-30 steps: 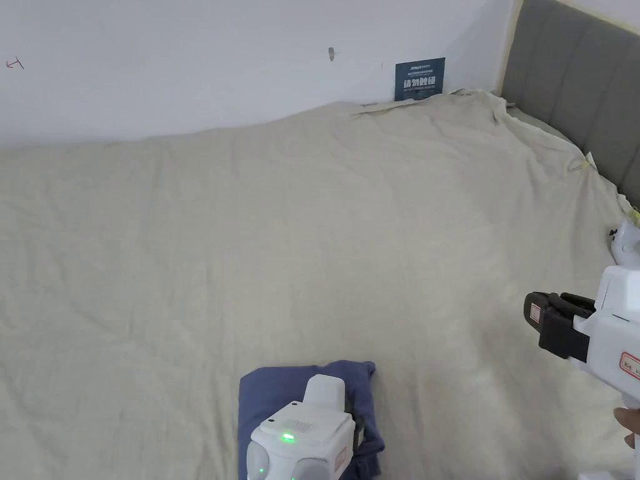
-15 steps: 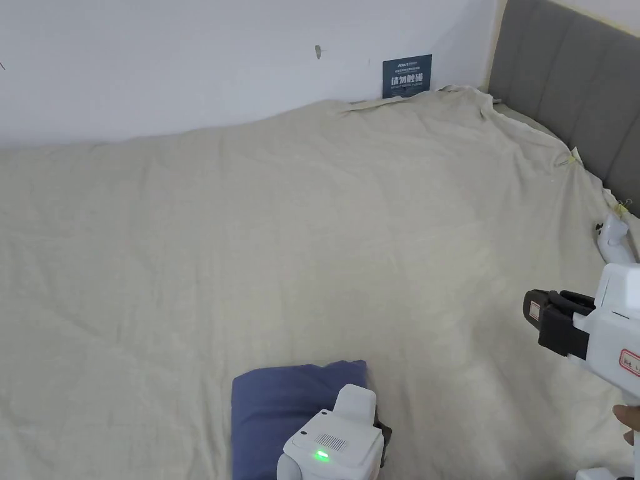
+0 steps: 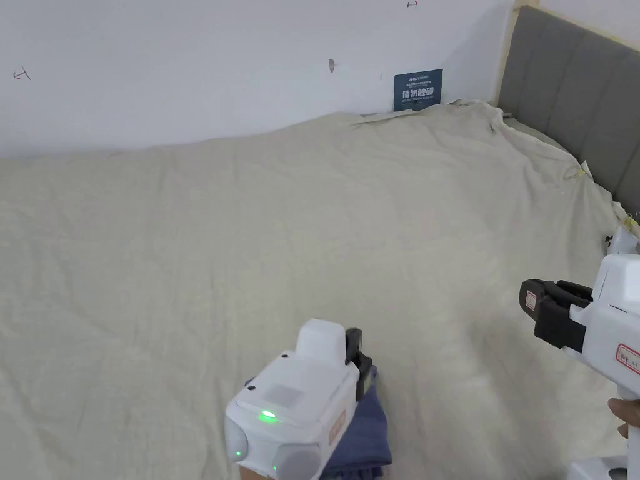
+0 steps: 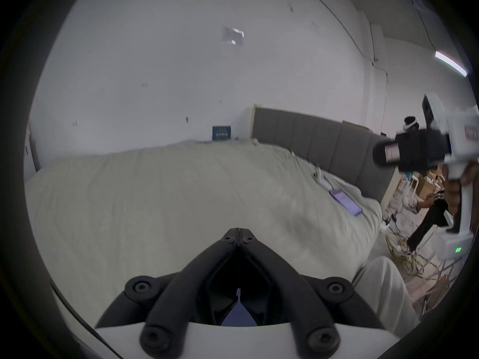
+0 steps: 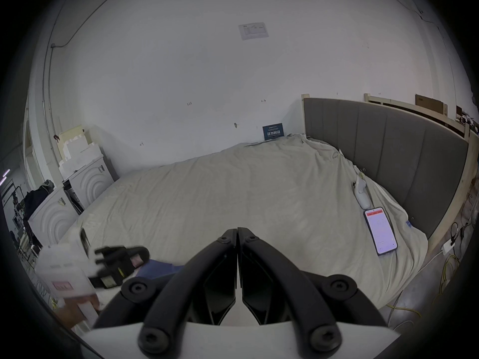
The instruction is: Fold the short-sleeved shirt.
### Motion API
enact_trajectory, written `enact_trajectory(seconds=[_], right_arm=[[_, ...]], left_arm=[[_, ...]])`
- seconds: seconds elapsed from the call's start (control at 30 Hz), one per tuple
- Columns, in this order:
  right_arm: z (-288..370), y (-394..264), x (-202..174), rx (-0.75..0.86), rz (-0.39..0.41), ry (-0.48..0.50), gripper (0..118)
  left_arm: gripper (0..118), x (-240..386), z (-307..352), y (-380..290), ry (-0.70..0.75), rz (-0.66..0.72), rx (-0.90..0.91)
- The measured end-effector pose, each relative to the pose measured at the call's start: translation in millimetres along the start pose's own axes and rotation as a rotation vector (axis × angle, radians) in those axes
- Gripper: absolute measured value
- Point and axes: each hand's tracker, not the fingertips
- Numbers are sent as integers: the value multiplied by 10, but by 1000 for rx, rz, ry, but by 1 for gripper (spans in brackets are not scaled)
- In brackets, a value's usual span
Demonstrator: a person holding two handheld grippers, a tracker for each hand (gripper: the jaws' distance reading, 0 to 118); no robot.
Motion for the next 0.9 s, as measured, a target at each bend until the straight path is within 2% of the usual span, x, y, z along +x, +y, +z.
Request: enact_trajectory(seconds=[0.4, 0.7, 0.9], right_arm=[[31, 139, -493, 120, 66, 12, 0], [-19, 109, -832, 227, 164, -35, 0], [-74, 14, -933, 311, 183, -58, 0]], left_arm=[[0, -702, 607, 554, 182, -4, 202], [0, -1207, 1096, 552, 373, 26, 300], [0, -1424, 1333, 442, 451, 19, 333]])
